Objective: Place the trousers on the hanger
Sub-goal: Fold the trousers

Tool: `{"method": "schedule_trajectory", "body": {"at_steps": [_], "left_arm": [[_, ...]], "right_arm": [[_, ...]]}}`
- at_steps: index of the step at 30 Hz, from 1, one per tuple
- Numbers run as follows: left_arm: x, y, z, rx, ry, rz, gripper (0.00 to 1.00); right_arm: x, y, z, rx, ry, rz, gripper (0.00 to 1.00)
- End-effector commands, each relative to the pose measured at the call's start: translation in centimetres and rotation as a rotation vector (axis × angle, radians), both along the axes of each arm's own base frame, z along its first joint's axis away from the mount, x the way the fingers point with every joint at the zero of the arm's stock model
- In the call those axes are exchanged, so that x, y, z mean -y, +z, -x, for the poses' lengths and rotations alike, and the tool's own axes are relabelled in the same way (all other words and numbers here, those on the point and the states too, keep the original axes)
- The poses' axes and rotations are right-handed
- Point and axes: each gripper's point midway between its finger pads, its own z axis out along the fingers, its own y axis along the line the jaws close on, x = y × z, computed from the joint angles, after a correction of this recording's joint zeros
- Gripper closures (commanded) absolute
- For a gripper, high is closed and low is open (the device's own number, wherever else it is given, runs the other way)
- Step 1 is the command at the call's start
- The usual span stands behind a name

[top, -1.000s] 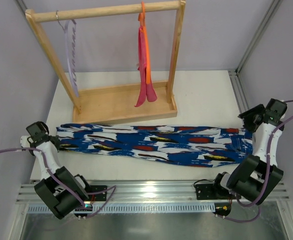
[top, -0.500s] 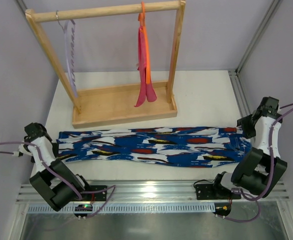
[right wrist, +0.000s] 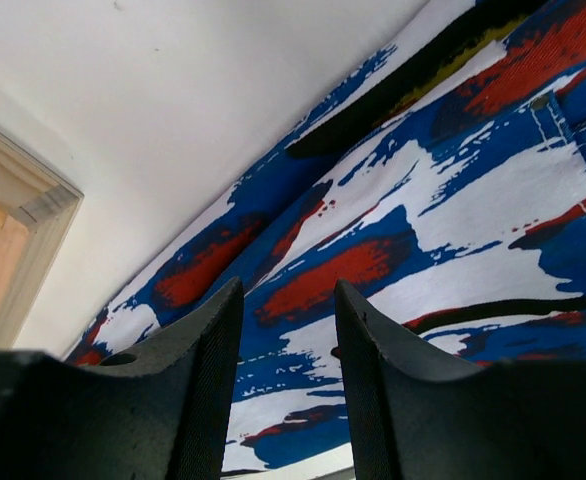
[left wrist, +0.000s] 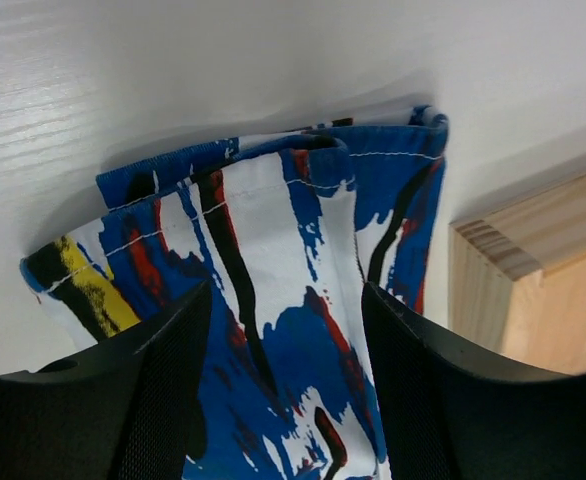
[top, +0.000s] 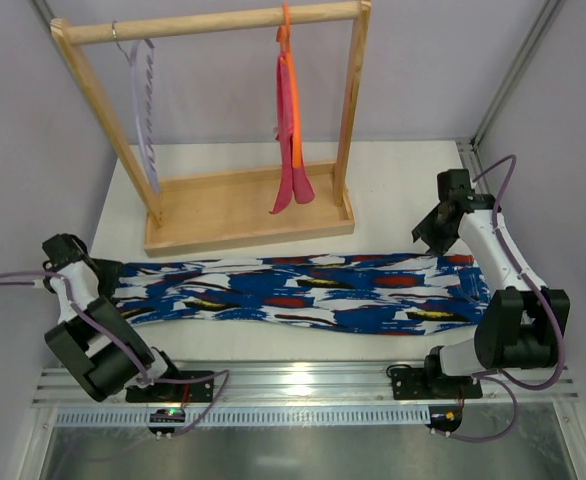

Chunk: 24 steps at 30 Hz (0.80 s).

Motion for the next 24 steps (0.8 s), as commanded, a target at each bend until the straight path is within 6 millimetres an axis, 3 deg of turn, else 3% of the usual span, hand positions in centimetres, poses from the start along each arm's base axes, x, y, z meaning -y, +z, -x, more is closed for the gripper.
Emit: {"method": "schedule_trajectory", "body": {"at_steps": [1, 7, 11, 16, 20, 22, 24], "left_arm": [[0.2, -0.9, -1.4, 0.025, -0.085, 0.024, 0.37], [-2.5, -0.2, -2.7, 0.010, -0.105, -0.059, 0.36], [-2.7, -2.1, -3.1, -0.050, -0.094, 0.005, 0.36], [-2.8, -2.7, -4.0, -0.027, -0.068, 0.022, 0.40], [-2.4, -3.2, -4.5, -0.027, -0.078, 0.047, 0.50], [-2.4, -3.4, -4.7, -0.026, -0.080, 0.058, 0.61], [-2.2, -3.3, -4.7, -0.034, -0.091, 0.063, 0.82]], "right_arm": [[-0.5, 0.6, 0.5, 0.010, -0.055, -0.008, 0.55], [0.2, 0.9, 0.1, -0.008, -0.038, 0.038, 0.55], [0.3, 0.8, -0.1, 0.009, -0.028, 0.044, 0.55], [0.7, 0.9, -0.6, 0.004, -0.017, 0.073, 0.55], [1.1, 0.8, -0.7, -0.004, -0.023, 0.090, 0.55], [1.1, 0.7, -0.6, -0.005, -0.024, 0.093, 0.55], [1.3, 0.7, -0.6, 0.000, -0.030, 0.099, 0.55]]}}
